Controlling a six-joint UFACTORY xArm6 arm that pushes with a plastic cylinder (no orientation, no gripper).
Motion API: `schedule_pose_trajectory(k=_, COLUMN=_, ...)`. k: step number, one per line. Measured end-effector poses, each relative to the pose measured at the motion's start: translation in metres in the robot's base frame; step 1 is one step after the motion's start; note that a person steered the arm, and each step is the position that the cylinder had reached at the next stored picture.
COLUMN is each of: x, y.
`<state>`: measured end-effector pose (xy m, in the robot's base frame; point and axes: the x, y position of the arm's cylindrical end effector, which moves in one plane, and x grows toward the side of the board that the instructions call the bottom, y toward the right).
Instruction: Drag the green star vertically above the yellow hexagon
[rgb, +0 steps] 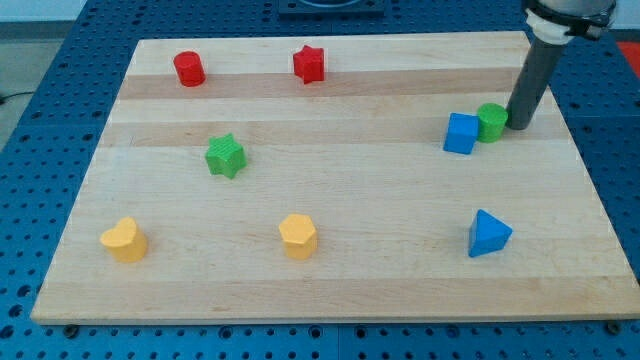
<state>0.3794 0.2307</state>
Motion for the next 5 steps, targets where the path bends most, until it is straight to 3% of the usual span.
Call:
schedule_pose_trajectory(k=1, x=-0.013, y=-0.003)
schedule_pose_trajectory(k=2, x=-0.076, y=-0.034)
schedule_pose_trajectory(k=3, x=-0.093, y=-0.142)
schedule_pose_trajectory(k=4, x=-0.055, y=-0.245)
schedule_pose_trajectory(k=5, x=0.001, y=-0.309)
